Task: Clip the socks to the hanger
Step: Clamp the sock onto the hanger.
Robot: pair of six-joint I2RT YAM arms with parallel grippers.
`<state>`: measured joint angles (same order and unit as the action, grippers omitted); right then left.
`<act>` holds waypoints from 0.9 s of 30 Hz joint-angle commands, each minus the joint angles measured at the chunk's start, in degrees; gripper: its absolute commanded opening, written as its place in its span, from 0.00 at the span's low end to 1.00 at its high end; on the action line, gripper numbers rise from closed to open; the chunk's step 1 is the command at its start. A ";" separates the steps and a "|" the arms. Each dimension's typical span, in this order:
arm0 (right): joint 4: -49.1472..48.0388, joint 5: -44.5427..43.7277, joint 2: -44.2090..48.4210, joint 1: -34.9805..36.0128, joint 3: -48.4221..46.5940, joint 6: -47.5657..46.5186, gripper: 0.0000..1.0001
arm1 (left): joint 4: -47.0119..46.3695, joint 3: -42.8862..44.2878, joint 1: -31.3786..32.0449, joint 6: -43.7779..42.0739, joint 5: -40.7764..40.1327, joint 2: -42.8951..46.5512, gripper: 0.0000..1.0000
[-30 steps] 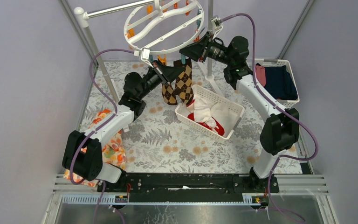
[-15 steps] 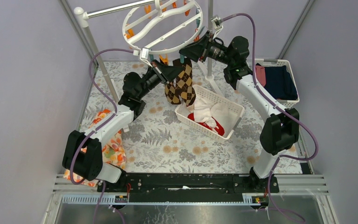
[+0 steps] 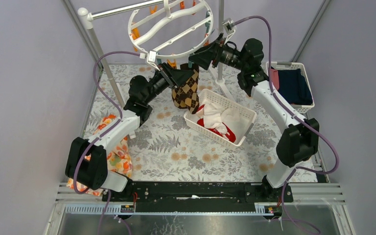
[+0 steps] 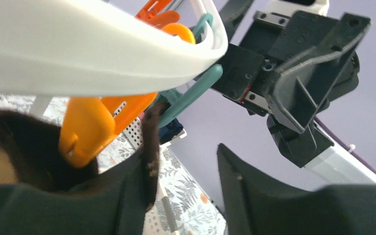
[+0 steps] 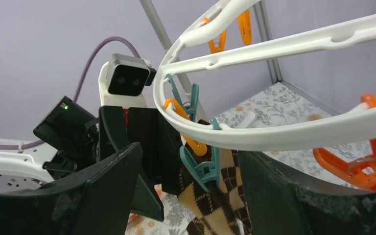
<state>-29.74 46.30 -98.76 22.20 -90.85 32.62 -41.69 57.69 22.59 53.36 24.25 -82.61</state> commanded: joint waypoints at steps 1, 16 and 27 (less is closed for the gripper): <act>4.90 -3.11 6.95 -0.89 1.81 -7.72 0.80 | 4.40 -1.45 -0.47 -3.22 -1.17 3.47 0.62; -0.11 -7.08 18.60 -3.48 21.75 -13.45 0.82 | 26.90 -8.54 -0.50 -21.68 -5.74 21.24 0.88; -8.89 -8.83 25.42 -3.48 36.00 -18.27 0.86 | 44.26 -8.47 -0.77 -36.73 -6.84 34.97 0.99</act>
<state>-32.34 39.40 -77.06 18.63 -57.80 17.72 -6.79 48.84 22.39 23.94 17.50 -49.89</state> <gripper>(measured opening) 0.841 0.987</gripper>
